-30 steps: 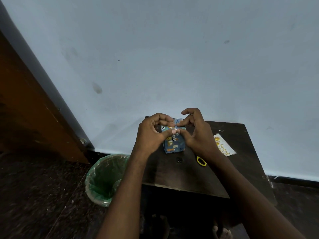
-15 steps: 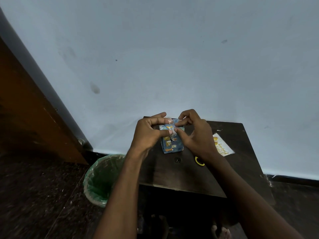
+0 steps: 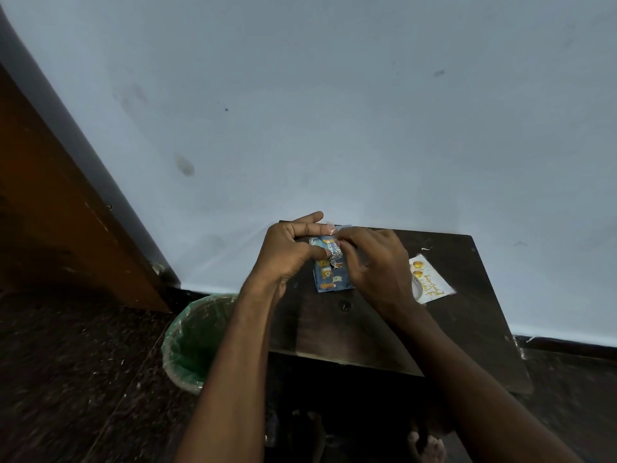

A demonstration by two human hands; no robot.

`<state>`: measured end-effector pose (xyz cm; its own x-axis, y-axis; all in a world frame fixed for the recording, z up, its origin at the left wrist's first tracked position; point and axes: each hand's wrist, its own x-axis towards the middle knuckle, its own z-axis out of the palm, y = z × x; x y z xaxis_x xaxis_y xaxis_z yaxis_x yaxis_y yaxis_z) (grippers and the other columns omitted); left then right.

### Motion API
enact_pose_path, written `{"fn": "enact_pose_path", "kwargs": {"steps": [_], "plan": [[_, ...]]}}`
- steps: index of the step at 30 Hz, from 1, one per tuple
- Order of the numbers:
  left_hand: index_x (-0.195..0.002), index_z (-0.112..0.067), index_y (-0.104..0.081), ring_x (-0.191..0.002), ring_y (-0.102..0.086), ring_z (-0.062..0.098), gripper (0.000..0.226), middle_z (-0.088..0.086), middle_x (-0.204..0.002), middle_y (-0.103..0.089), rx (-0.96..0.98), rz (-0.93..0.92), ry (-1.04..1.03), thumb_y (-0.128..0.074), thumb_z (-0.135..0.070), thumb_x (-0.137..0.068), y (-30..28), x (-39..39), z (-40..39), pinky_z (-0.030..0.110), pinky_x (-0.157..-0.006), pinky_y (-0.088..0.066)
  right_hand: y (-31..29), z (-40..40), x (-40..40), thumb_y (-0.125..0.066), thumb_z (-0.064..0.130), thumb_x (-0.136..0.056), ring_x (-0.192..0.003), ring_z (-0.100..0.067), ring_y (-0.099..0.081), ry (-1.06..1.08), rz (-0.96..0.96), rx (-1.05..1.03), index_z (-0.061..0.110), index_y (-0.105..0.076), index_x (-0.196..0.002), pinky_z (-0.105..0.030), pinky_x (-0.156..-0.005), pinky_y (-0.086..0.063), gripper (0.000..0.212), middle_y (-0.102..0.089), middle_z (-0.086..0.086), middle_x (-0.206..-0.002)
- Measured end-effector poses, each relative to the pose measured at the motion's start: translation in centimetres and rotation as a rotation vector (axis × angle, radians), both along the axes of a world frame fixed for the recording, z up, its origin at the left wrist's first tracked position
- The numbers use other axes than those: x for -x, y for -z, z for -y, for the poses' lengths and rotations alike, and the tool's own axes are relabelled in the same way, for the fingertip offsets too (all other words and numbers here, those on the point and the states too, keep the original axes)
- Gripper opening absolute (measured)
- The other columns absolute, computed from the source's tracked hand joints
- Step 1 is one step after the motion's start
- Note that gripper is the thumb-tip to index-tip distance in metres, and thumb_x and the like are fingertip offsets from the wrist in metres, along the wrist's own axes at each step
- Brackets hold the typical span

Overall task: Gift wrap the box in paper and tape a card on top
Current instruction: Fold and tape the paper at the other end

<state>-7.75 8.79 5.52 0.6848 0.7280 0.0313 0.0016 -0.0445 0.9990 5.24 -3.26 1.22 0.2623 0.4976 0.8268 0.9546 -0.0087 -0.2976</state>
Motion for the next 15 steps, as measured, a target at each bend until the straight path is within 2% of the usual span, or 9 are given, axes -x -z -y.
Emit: {"fn": "enact_pose_path", "kwargs": {"steps": [3, 7, 10, 12, 15], "plan": [[-0.084, -0.025, -0.085, -0.119, -0.07, 0.013, 0.048, -0.003, -0.14, -0.071, -0.009, -0.012, -0.003, -0.081, 0.022, -0.073, -0.05, 0.06, 0.01, 0.039, -0.098, -0.063, 0.07, -0.03, 0.01, -0.065, 0.019, -0.099, -0.078, -0.018, -0.068, 0.001, -0.002, -0.004, 0.011, -0.073, -0.101, -0.035, -0.076, -0.049, 0.011, -0.076, 0.0, -0.094], [-0.086, -0.025, -0.086, -0.122, -0.07, 0.015, 0.047, -0.004, -0.14, -0.07, -0.017, -0.025, 0.005, -0.081, 0.02, -0.073, 0.08, 0.11, -0.14, 0.039, -0.097, -0.063, 0.22, 0.09, 0.07, -0.062, 0.02, -0.099, -0.077, -0.011, -0.059, 0.02, -0.066, 0.041, 0.011, -0.068, -0.101, -0.027, -0.071, -0.043, 0.011, -0.073, 0.0, -0.088], [-0.087, -0.026, -0.087, -0.123, -0.069, 0.013, 0.044, -0.006, -0.139, -0.071, -0.045, -0.038, 0.009, -0.079, 0.016, -0.077, 0.18, 0.05, -0.23, 0.04, -0.099, -0.062, 0.19, 0.25, 0.12, -0.068, 0.011, -0.096, -0.074, -0.015, -0.058, 0.021, -0.082, 0.058, 0.012, -0.066, -0.101, -0.029, -0.067, -0.044, 0.005, -0.071, 0.0, -0.085], [-0.086, -0.027, -0.088, -0.123, -0.069, 0.011, 0.036, -0.008, -0.137, -0.072, -0.051, -0.034, -0.001, -0.077, 0.007, -0.083, 0.41, -0.13, -0.38, 0.043, -0.104, -0.06, 0.1, 0.35, 0.18, -0.07, 0.009, -0.095, -0.074, -0.015, -0.057, 0.017, -0.072, 0.067, 0.012, -0.066, -0.1, -0.031, -0.067, -0.044, 0.007, -0.07, 0.001, -0.084], [-0.087, -0.025, -0.089, -0.12, -0.071, 0.01, 0.01, -0.009, -0.131, -0.075, -0.033, -0.018, -0.055, -0.08, -0.021, -0.085, 0.61, -0.43, -0.34, 0.046, -0.106, -0.058, 0.05, 0.41, 0.17, -0.07, 0.008, -0.093, -0.076, -0.014, -0.054, 0.008, -0.026, 0.069, 0.011, -0.067, -0.097, -0.029, -0.069, -0.038, 0.006, -0.07, 0.0, -0.086]]}}
